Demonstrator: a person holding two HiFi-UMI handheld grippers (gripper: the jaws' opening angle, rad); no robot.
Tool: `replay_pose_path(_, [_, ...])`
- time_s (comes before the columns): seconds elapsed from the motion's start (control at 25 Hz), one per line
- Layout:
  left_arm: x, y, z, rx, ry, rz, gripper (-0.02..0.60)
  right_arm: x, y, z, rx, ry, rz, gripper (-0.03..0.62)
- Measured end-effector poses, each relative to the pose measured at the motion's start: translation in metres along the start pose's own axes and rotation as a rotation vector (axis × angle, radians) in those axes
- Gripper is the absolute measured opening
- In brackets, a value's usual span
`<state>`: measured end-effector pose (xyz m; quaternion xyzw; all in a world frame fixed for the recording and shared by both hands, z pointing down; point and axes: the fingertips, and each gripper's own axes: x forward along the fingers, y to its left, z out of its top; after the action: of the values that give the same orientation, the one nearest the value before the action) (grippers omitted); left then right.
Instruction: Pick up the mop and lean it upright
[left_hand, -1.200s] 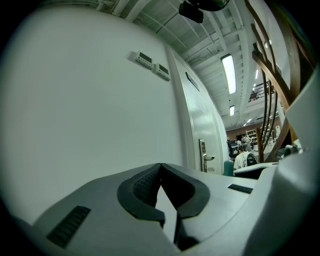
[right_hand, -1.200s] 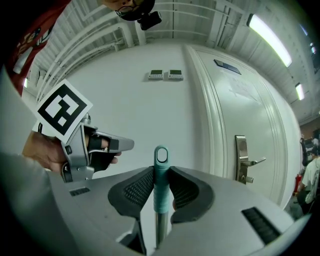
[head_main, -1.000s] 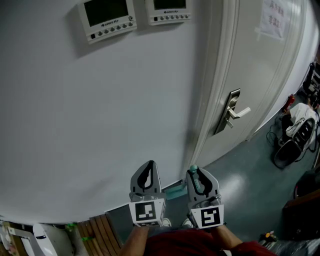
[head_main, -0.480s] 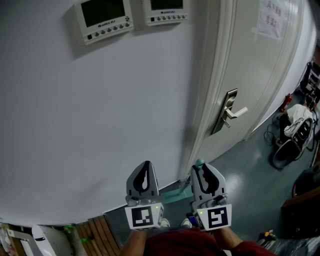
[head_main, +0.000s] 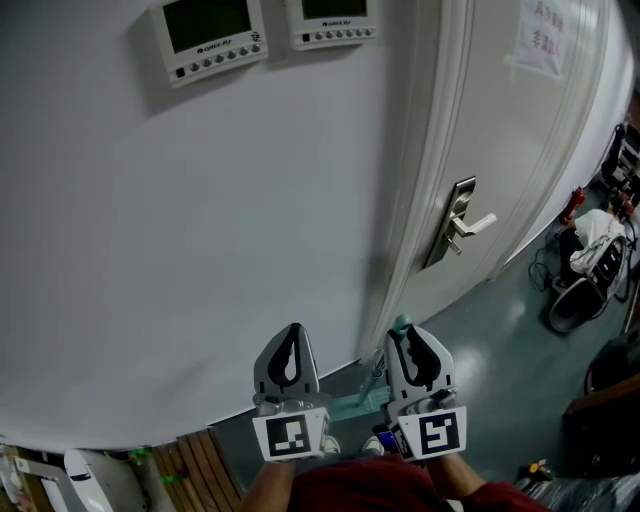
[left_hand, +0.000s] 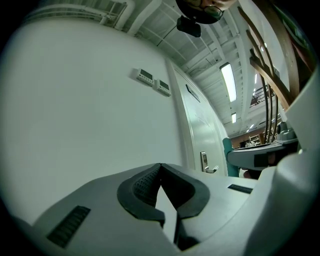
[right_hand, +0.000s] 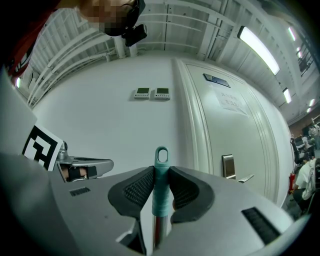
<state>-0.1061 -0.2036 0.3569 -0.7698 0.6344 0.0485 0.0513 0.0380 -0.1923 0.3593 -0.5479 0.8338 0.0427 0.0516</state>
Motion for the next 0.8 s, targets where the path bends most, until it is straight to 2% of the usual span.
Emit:
replay_pose_path(0.36, [-0.0004, -0.0055, 0.0012, 0.003, -0.015, -0.013, 0.014, -0.0037, -0.0027, -0.0024, -0.013, 0.026, -0.004, 0.109])
replay_pose_path(0.68, [0.0016, -0.0066, 0.0023, 0.008, -0.020, -0.013, 0.014, -0.0028, -0.0069, 0.0051, -0.020, -0.014, -0.003, 0.107])
replay_pose_path(0.8, [0.0019, -0.0070, 0.0022, 0.008, -0.018, -0.013, 0.014, -0.0019, -0.0092, 0.0008, -0.021, 0.008, -0.007, 0.109])
